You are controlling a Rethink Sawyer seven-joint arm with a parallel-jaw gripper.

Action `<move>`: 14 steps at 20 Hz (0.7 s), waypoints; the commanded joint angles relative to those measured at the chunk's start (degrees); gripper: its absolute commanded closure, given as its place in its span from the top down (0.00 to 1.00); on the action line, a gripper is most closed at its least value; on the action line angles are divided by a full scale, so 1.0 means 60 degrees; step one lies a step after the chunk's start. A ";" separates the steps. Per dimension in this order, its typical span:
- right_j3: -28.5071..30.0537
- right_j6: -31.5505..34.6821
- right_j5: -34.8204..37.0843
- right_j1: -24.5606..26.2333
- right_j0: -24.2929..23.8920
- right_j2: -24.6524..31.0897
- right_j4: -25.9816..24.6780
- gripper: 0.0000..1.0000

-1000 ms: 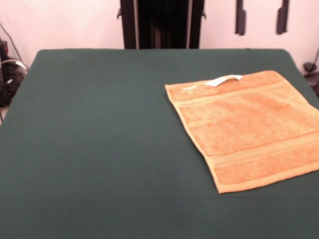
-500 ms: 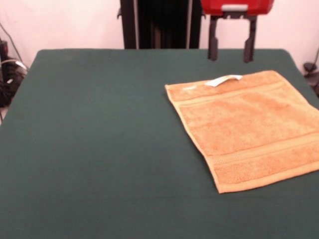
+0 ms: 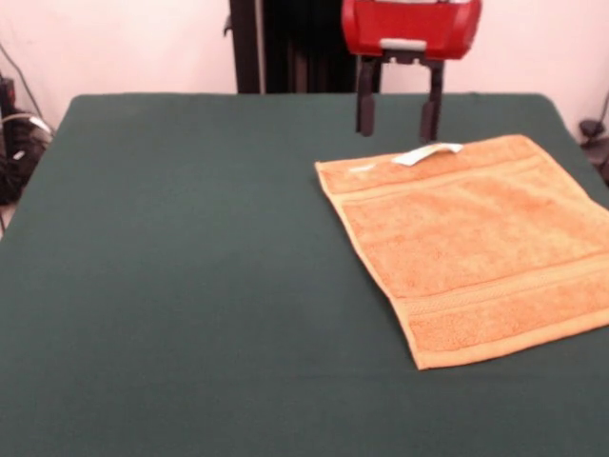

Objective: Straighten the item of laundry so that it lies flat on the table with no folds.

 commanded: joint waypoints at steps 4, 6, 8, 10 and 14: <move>-0.0109 -0.1359 0.0597 0.0967 -0.0274 0.1078 -0.0518 1.00; -0.0123 -0.1251 0.0667 0.1011 -0.0248 0.1066 -0.0478 1.00; -0.0080 -0.1050 0.0750 0.1078 -0.0165 0.1056 -0.0373 1.00; 0.0180 -0.0539 0.0482 0.1123 0.0065 0.0968 -0.0288 1.00; 0.0521 0.0954 -0.0271 0.1269 0.0947 0.0393 -0.0102 1.00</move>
